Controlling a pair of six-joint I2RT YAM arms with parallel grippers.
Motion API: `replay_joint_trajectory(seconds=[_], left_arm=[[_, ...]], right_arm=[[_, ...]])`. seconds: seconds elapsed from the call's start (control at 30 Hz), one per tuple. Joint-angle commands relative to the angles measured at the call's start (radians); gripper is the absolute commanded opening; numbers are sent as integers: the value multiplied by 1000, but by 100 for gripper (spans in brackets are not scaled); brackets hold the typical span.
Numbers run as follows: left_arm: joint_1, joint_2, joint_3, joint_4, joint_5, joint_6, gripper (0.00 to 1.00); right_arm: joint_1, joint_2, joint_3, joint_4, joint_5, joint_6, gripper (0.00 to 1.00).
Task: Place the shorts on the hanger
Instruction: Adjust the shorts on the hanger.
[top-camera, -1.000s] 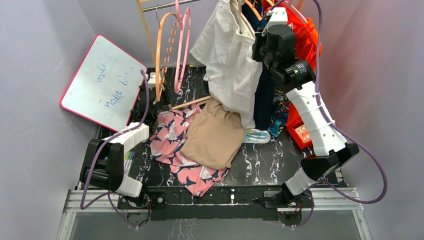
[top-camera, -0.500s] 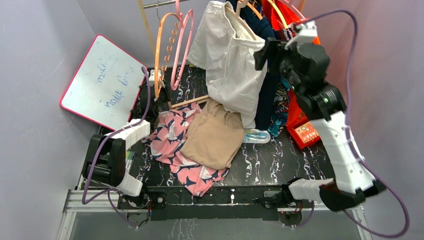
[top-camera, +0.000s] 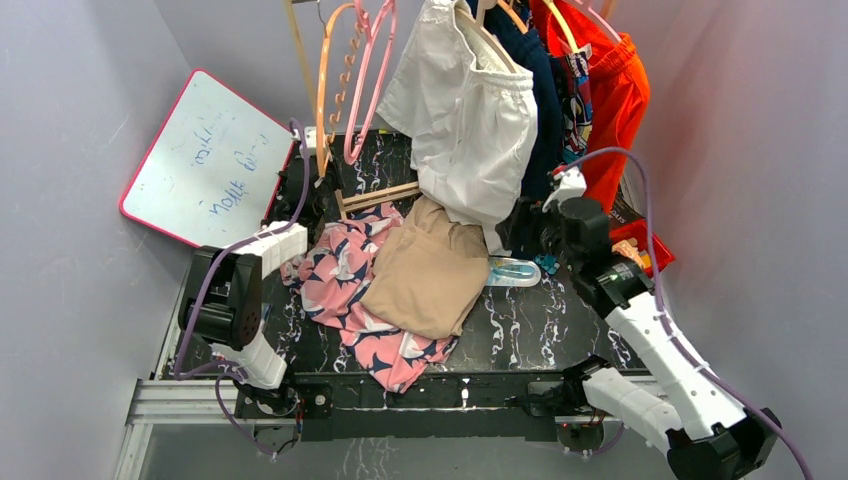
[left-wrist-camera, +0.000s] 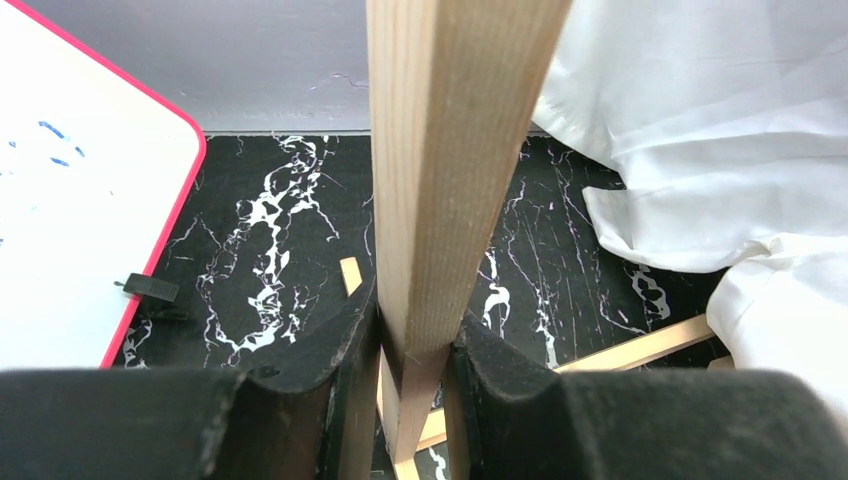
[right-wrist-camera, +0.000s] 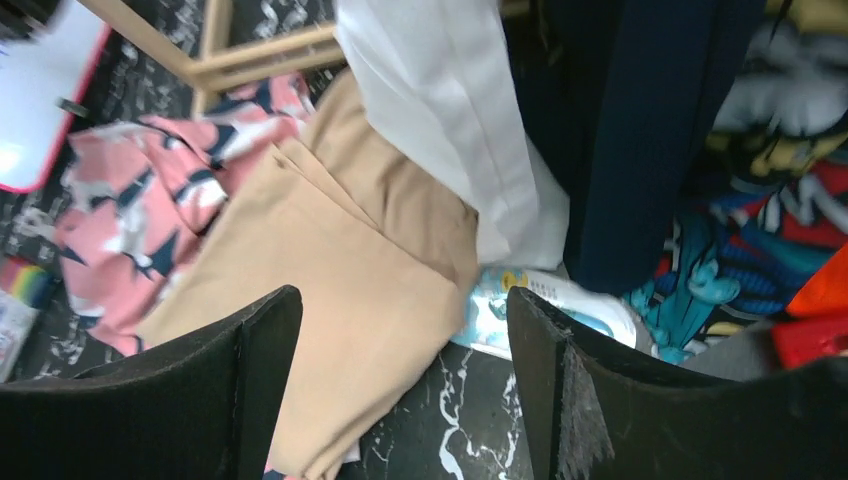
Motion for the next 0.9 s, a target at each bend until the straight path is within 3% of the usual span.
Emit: replay_joint_trajectory(seconds=[0.0, 0.1, 0.27, 0.4, 0.57, 0.63, 0.87], left_arm=[[1, 25, 54, 8, -9, -23, 0], [3, 33, 37, 27, 12, -59, 0], [3, 40, 3, 52, 42, -77, 0], [4, 52, 6, 59, 47, -80, 0], [4, 62, 7, 64, 49, -86, 0], [4, 62, 7, 70, 45, -86, 0], [4, 69, 45, 72, 9, -72, 0]], right_arm=[[0, -40, -184, 257, 73, 72, 82], [-1, 48, -295, 429, 140, 72, 82], [1, 227, -380, 650, 193, 138, 71], [0, 300, -380, 750, 225, 137, 51], [0, 276, -366, 775, 230, 71, 10], [0, 229, -348, 731, 230, 67, 0], [0, 2, -197, 450, 212, 52, 0]])
